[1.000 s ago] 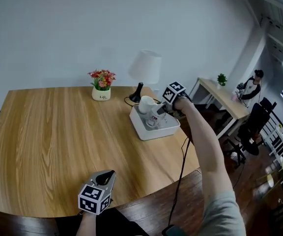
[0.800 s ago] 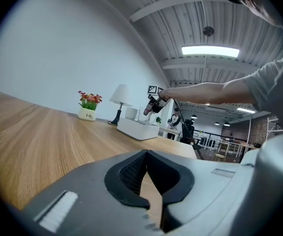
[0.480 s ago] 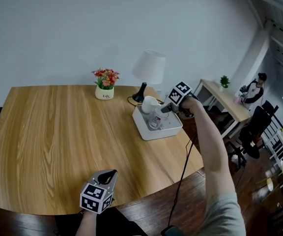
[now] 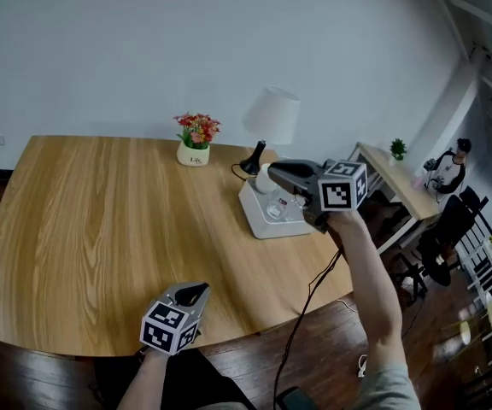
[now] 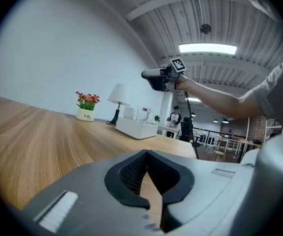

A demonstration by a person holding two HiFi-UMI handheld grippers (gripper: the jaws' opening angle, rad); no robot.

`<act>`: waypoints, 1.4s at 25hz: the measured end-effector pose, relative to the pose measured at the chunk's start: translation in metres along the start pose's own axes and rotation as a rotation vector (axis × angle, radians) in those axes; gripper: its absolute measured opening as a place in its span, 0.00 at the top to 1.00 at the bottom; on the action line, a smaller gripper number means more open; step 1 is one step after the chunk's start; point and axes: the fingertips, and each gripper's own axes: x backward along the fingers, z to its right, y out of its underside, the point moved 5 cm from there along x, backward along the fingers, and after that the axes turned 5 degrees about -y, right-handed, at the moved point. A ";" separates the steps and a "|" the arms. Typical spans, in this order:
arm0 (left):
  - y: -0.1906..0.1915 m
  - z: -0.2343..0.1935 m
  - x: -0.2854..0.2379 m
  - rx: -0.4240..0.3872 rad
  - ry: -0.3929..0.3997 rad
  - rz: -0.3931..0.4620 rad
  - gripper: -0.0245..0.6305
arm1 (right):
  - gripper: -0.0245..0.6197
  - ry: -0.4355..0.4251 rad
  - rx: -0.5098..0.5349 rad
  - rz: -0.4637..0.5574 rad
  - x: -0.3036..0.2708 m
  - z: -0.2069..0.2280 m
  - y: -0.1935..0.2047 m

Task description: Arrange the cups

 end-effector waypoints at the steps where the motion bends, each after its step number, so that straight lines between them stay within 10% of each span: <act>1: -0.002 0.000 0.001 0.015 0.017 0.019 0.95 | 0.87 -0.054 0.004 0.096 -0.010 -0.032 0.001; 5: -0.010 -0.007 0.022 0.074 0.060 0.123 0.95 | 0.90 -0.200 -0.051 0.389 -0.050 -0.147 0.047; 14: -0.005 -0.049 0.152 0.083 -0.094 0.251 0.95 | 0.90 -0.137 -0.105 0.594 -0.100 -0.254 0.118; 22: 0.003 -0.058 0.199 0.048 -0.198 0.316 0.95 | 0.92 -0.264 -0.067 0.552 -0.146 -0.305 0.118; 35: 0.007 -0.055 0.213 -0.087 -0.248 0.302 0.95 | 0.92 -0.232 0.066 0.511 -0.134 -0.322 0.129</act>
